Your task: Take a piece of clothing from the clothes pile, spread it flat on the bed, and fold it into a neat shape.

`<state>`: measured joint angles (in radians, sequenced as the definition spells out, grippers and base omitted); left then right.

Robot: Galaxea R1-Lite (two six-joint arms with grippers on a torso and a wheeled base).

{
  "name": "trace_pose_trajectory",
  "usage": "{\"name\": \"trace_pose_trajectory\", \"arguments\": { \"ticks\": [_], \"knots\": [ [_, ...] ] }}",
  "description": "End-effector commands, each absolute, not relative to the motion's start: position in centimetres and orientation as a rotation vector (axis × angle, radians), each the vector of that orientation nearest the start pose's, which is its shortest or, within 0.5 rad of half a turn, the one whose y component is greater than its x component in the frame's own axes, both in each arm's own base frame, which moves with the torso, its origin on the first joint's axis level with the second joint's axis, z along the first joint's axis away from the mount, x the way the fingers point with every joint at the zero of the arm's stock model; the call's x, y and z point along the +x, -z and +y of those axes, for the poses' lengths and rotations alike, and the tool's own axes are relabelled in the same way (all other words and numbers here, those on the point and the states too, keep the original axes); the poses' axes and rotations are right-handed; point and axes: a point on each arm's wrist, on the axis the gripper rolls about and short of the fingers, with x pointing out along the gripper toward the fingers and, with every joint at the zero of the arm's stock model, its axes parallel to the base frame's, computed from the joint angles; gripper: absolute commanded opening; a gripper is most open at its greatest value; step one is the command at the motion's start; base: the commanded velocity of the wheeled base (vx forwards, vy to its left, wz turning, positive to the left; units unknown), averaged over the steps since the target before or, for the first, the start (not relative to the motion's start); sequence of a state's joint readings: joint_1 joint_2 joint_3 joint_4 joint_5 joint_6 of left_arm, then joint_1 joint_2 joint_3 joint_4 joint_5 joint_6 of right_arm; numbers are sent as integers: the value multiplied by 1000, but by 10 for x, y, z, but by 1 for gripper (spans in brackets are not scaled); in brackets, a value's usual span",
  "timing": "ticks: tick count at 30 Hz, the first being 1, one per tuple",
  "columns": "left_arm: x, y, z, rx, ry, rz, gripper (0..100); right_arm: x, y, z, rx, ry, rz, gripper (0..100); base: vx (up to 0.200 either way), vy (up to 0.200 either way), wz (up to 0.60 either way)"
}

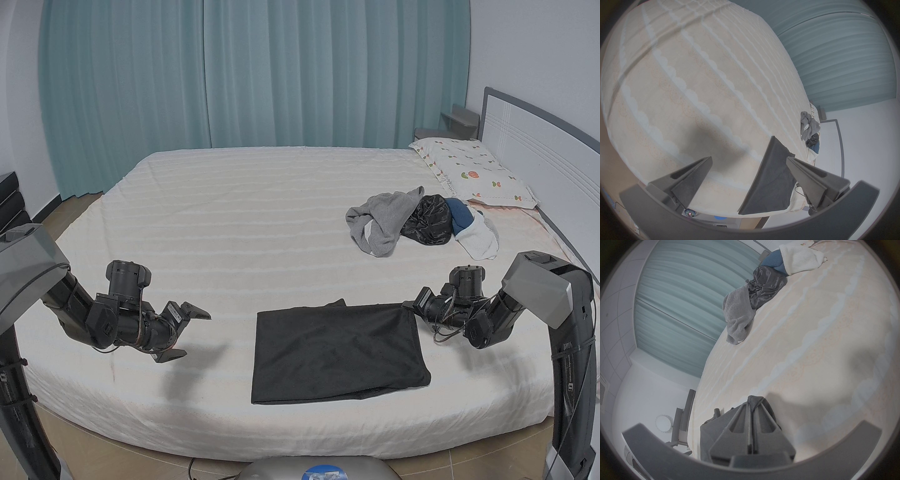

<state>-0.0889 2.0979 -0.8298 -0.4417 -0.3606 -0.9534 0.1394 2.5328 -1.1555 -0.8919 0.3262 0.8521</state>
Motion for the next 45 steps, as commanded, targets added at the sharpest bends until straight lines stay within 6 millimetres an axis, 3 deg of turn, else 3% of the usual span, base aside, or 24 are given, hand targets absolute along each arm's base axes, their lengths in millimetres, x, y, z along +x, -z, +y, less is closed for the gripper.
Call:
{"name": "trace_pose_trajectory", "arguments": {
  "ticks": [1,12,13,24,33,45],
  "knots": [
    [342,-40,-38,-993,-3,972,100,439,37,68,867,-215,657,0,0,0,0],
    [342,-39,-39,-992,-4,974,100,439,31,66,867,-220,644,0,0,0,0],
    [342,-40,-39,-992,-1,972,100,438,28,65,870,-221,641,100,0,0,0],
    [344,-41,-41,-997,0,973,100,412,7,53,917,-221,607,100,0,0,0],
    [341,-45,-66,-994,-10,969,100,384,4,57,919,-245,663,100,0,-111,0],
    [350,-47,-81,-983,29,958,100,383,8,71,905,-282,687,100,0,-200,0]
  ]
}}
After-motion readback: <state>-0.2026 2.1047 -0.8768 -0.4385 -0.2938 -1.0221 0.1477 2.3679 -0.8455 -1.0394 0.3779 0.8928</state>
